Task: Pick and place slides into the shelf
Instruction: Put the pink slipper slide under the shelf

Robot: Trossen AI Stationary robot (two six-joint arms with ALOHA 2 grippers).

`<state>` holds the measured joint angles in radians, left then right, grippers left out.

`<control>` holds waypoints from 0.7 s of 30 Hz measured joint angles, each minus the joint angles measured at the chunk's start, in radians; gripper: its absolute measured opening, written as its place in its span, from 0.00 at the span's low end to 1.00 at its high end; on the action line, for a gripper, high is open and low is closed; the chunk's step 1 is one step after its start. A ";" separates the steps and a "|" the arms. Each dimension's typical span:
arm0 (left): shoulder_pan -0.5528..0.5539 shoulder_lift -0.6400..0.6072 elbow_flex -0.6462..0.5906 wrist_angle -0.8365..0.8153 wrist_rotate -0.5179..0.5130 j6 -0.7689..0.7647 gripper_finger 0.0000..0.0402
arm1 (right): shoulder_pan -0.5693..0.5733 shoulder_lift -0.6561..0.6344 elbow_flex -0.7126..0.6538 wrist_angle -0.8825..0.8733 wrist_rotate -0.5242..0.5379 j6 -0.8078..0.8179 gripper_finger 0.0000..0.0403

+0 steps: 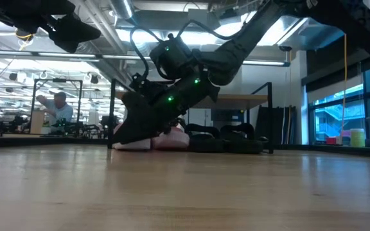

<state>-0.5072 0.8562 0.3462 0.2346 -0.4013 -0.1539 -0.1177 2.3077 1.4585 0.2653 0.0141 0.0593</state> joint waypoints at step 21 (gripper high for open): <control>-0.001 0.000 0.000 -0.021 0.006 -0.001 0.69 | 0.032 -0.001 0.109 -0.325 -0.073 -0.147 0.45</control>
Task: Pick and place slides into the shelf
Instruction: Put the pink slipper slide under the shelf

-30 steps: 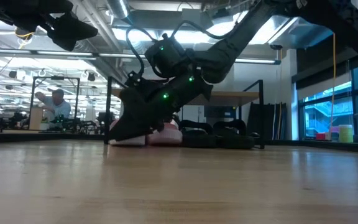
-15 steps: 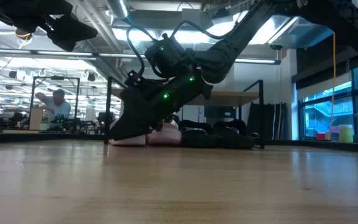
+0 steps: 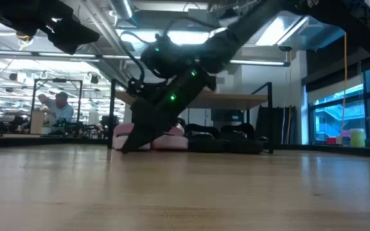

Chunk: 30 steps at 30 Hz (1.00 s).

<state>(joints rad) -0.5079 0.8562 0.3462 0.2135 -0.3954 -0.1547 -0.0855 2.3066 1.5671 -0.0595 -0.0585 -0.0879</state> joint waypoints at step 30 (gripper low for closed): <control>-0.006 0.000 0.000 -0.004 0.050 0.000 0.69 | -0.009 0.006 0.326 -0.500 -0.101 -0.203 0.45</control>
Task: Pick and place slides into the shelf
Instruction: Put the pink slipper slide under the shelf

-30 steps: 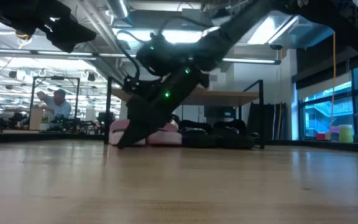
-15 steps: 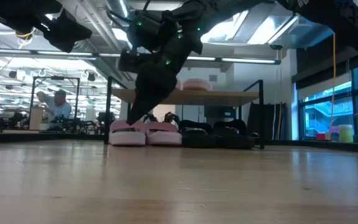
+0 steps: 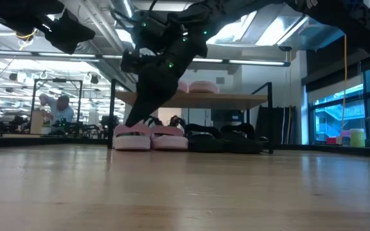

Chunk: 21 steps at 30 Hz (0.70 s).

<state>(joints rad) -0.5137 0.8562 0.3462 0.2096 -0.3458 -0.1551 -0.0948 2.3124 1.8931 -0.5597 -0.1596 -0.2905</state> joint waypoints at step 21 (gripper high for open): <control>0.000 0.000 0.000 -0.015 0.000 -0.003 0.69 | -0.038 0.093 -0.001 0.117 0.021 -0.001 0.45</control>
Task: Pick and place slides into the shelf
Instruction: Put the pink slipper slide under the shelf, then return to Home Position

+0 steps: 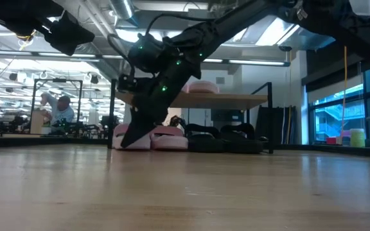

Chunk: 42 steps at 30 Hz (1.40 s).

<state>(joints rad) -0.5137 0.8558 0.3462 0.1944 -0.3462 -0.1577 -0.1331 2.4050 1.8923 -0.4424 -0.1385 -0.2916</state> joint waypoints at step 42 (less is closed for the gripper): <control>0.000 0.000 0.000 0.009 -0.034 -0.050 0.69 | 0.065 -0.103 0.161 -0.233 -0.131 0.027 0.45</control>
<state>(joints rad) -0.5137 0.8561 0.3462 0.2038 -0.3798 -0.2081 -0.0680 2.3023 2.0530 -0.6755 -0.2692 -0.2642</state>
